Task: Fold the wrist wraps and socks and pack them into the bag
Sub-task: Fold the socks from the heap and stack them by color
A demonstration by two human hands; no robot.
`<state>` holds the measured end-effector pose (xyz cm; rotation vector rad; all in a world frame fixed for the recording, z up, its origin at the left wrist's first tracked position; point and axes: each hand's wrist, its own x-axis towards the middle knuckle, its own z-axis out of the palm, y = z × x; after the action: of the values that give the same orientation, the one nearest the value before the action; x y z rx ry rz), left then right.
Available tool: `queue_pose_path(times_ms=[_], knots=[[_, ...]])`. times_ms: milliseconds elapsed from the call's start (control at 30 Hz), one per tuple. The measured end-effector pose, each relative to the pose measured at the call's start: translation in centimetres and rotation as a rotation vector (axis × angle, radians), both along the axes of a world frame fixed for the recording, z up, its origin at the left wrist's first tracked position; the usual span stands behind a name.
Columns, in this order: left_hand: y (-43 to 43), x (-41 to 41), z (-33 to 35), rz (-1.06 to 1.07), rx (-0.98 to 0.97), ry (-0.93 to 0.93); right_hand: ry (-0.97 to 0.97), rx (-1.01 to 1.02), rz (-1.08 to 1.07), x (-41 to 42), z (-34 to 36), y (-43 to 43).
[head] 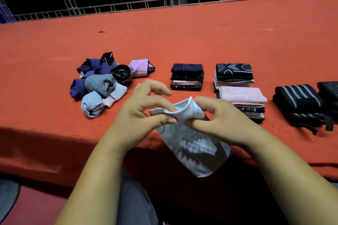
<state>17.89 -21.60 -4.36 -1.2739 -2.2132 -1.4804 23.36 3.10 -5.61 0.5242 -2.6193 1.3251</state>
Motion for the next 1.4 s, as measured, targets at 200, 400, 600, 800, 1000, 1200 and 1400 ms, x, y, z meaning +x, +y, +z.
queue_pose_path(times_ms=[200, 400, 600, 800, 1000, 1200, 1400], knots=[[0.3, -1.4, -1.6, 0.06, 0.218, -0.417, 0.062, -0.184, -0.071, 0.6, -0.1, 0.2], [2.4, -1.5, -2.3, 0.026, 0.404, -0.626, -0.017, -0.385, -0.044, 2.0, -0.5, 0.7], [3.9, -0.9, -2.4, -0.055, 0.544, -0.704, 0.013, -0.5, -0.155, 1.9, -1.2, 0.9], [5.2, -0.5, -2.5, 0.076, 0.494, -0.707, 0.026, -0.468, -0.218, 1.9, -1.7, 1.6], [5.3, -0.7, -3.0, 0.05, 0.319, -0.761, 0.055, -0.518, -0.313, 1.0, -2.5, 2.1], [5.0, -1.0, -4.0, 0.065, 0.216, -0.795, -0.14, -0.537, -0.306, 1.1, -2.4, 2.8], [4.4, -1.7, -4.0, 0.083, 0.226, -0.797, -0.304, -0.509, -0.259, 0.8, -4.1, 2.9]])
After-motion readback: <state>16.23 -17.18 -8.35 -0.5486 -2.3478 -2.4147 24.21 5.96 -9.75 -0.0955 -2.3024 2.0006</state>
